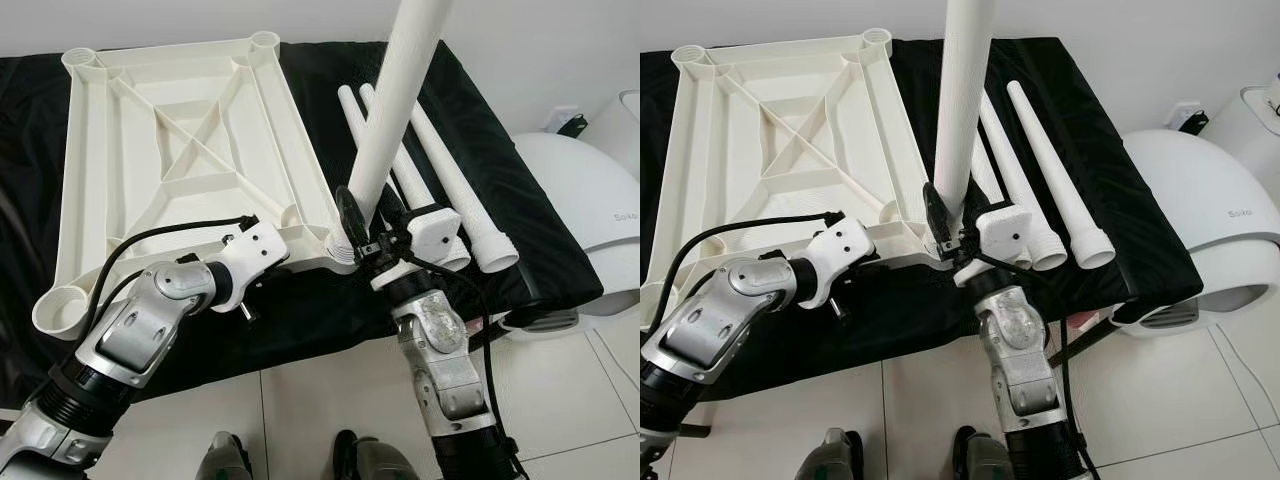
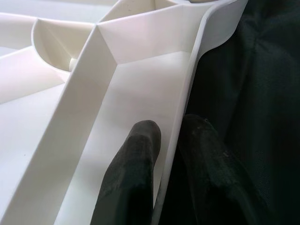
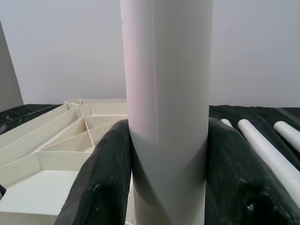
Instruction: Building children table
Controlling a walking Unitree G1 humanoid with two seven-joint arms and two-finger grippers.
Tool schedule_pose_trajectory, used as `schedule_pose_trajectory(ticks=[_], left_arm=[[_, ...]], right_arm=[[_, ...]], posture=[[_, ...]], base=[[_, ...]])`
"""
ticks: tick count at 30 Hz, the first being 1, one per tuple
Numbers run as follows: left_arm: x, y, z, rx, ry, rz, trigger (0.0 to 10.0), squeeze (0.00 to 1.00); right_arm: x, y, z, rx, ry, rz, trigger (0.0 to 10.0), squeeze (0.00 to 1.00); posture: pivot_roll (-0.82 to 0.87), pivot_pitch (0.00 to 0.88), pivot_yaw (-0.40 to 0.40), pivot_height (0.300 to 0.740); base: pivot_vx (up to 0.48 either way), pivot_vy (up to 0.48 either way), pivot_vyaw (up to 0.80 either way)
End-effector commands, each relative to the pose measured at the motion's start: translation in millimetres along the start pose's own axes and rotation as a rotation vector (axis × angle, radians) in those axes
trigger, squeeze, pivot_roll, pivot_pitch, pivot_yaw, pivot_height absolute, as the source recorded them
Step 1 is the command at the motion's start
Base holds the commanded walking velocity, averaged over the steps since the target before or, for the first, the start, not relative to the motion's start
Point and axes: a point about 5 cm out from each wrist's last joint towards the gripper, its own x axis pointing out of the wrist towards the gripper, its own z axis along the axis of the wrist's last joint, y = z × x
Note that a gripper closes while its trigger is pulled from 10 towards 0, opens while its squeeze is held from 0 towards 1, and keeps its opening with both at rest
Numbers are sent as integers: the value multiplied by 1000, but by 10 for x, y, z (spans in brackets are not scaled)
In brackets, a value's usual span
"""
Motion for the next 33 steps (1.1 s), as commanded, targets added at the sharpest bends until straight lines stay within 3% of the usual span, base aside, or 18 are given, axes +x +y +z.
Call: schedule_pose_trajectory(ticks=[1, 19, 33], left_arm=[[-4, -52, 52, 24, -11, -68, 10000, 0], [-8, -28, 68, 30, -12, -64, 10000, 0], [-13, -16, 90, 39, -16, -67, 10000, 0]], right_arm=[[-148, -105, -304, -17, 174, -90, 10000, 0], [-193, -104, -316, -61, 180, -188, 10000, 0], [-315, -209, -543, -8, 300, -176, 10000, 0]], posture=[[105, 216, -43, 740], [104, 218, -41, 740], [101, 218, -35, 740]], base=[[0, 0, 0], [0, 0, 0], [0, 0, 0]])
